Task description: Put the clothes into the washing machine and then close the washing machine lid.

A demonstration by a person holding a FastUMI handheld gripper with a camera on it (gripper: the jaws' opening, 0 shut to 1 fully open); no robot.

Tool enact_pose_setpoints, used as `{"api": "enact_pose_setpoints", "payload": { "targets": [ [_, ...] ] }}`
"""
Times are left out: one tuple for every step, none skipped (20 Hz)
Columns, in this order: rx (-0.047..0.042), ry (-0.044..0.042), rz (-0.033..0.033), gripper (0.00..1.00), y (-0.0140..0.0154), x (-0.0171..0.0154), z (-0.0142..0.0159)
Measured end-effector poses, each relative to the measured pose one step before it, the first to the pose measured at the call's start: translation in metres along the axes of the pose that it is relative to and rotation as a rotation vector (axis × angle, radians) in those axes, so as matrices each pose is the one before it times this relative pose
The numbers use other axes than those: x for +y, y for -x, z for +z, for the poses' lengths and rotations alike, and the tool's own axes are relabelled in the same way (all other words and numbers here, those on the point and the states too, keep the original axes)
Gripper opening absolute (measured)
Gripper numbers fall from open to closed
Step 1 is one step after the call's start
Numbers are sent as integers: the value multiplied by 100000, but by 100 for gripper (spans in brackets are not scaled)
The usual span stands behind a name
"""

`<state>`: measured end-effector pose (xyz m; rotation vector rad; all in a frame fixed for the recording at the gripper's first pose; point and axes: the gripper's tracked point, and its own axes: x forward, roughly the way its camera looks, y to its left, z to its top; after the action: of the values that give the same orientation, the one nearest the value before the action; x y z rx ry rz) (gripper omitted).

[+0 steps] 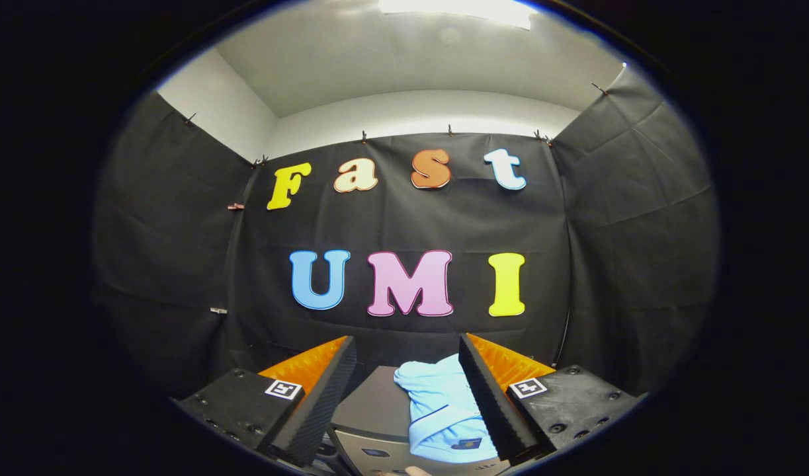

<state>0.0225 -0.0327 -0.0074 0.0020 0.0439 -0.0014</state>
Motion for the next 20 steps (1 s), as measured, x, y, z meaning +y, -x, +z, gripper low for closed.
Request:
{"api": "enact_pose_setpoints", "payload": {
  "targets": [
    [96, -403, -326, 98, -11, -332, 45],
    [52, -58, -356, 98, 44, -298, 73],
    [146, 68, -532, 98, -41, -310, 17],
    [162, 123, -278, 98, -7, -364, -16],
    [109, -156, 181, 98, 12, -141, 6],
    [11, -76, -80, 98, 65, -102, 175],
    [-251, 261, -824, 98, 43, -446, 78],
    [-376, 5, -1209, 98, -130, -633, 192],
    [-297, -612, -859, 98, -126, -501, 261],
    [95, -867, -720, 97, -184, -246, 255],
    [476, -718, -654, 97, -312, -316, 58],
    [705, -278, -418, 98, -338, -248, 1],
    [790, 236, -299, 98, -448, -215, -44],
    [988, 524, -487, 98, -433, -428, -200],
    [1170, 349, -604, 98, -566, -378, -220],
    [1367, -172, -344, 98, -593, -155, -91],
    [1350, -524, 25, 99, -620, -170, -103],
    [1118, -781, 446, 99, -471, -240, -129],
    [993, -765, -51, 99, -702, -178, 61],
    [1256, -518, -577, 99, -755, -296, 11]
  ]
}}
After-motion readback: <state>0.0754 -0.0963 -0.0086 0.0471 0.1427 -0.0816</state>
